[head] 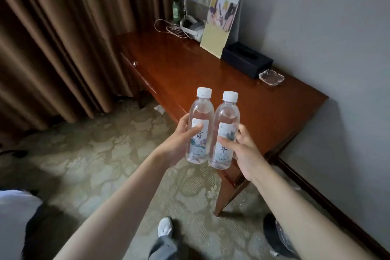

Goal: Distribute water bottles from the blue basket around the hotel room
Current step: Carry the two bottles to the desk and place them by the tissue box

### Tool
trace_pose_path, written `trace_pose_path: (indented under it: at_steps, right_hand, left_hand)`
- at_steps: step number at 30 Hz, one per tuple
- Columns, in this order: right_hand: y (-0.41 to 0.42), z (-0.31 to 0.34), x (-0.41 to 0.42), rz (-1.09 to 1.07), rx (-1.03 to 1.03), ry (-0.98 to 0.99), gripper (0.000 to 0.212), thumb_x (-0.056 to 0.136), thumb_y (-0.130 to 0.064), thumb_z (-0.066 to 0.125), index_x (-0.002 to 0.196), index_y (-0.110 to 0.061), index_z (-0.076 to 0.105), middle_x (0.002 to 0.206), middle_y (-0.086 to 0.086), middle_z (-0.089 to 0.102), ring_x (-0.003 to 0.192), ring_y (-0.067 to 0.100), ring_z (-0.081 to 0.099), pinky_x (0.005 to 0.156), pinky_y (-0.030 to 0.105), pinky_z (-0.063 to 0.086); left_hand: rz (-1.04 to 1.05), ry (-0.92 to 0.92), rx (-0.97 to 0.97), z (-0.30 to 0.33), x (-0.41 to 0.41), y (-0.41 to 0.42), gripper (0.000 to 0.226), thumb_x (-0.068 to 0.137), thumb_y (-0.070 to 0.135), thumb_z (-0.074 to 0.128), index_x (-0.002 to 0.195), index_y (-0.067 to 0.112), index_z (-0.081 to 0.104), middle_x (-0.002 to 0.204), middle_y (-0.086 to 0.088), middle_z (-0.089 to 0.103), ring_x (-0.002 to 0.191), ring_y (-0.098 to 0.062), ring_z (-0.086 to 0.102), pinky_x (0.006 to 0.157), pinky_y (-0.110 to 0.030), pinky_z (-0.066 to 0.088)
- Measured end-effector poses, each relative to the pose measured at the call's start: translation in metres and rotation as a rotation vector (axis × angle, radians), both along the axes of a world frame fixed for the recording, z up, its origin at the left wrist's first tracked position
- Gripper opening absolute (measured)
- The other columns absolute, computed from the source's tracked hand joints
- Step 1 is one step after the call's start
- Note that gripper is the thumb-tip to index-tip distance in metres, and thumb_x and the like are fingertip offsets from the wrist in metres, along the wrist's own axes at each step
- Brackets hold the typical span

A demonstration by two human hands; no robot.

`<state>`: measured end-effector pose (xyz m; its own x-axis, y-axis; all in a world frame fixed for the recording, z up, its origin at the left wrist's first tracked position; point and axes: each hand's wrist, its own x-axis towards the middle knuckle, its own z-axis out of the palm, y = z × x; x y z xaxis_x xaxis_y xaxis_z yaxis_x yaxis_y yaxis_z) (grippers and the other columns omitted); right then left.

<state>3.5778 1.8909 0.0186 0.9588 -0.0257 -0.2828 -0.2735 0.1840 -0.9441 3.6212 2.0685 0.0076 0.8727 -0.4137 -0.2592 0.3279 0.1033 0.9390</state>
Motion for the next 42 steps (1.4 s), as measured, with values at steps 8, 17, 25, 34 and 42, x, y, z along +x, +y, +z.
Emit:
trace_pose_path:
  at_steps: [8,17,25,34,42]
  right_hand:
    - [-0.001,-0.014,0.085,-0.195,-0.033,0.09,0.037,0.08,-0.008,0.068,0.111,-0.023,0.055,0.113,-0.001,0.066,0.108,0.017,0.062,0.095,0.04,0.048]
    - [-0.058,-0.01,0.13,-0.522,-0.021,0.081,0.042,0.077,-0.002,0.069,0.104,-0.029,0.053,0.108,-0.004,0.066,0.108,0.016,0.06,0.088,0.036,0.049]
    - [-0.145,-0.038,0.165,-0.668,0.012,0.085,0.071,0.063,-0.019,0.075,0.128,-0.025,0.047,0.121,-0.002,0.066,0.111,0.02,0.063,0.093,0.046,0.05]
    - [-0.23,-0.037,0.218,-0.79,0.008,0.065,0.075,0.066,-0.017,0.079,0.131,-0.021,0.043,0.125,0.002,0.061,0.115,0.024,0.059,0.099,0.054,0.045]
    - [-0.271,-0.046,0.248,-0.976,-0.079,0.131,0.06,0.075,-0.004,0.072,0.123,-0.022,0.041,0.123,0.001,0.058,0.114,0.022,0.057,0.1,0.052,0.046]
  left_hand:
    - [-0.238,0.068,0.022,-0.019,0.123,-0.01,0.053,0.088,0.023,0.062,0.136,0.026,0.038,0.123,-0.003,0.062,0.11,-0.024,0.063,0.09,-0.048,0.051]
    - [-0.592,0.045,0.023,-0.014,0.216,-0.102,0.062,0.082,0.02,0.072,0.134,0.026,0.039,0.125,-0.004,0.06,0.113,-0.024,0.062,0.094,-0.044,0.051]
    - [-0.759,0.04,0.101,-0.027,0.279,-0.214,0.059,0.078,0.01,0.075,0.129,0.023,0.049,0.125,-0.004,0.062,0.11,-0.023,0.064,0.086,-0.039,0.055]
    - [-0.866,-0.031,0.208,-0.015,0.341,-0.325,0.065,0.078,0.009,0.073,0.136,0.022,0.046,0.119,0.005,0.063,0.096,-0.004,0.061,0.069,-0.02,0.046]
    - [-0.926,-0.124,0.238,-0.028,0.374,-0.388,0.053,0.078,0.0,0.072,0.121,0.023,0.052,0.101,0.013,0.064,0.091,-0.006,0.063,0.062,-0.009,0.047]
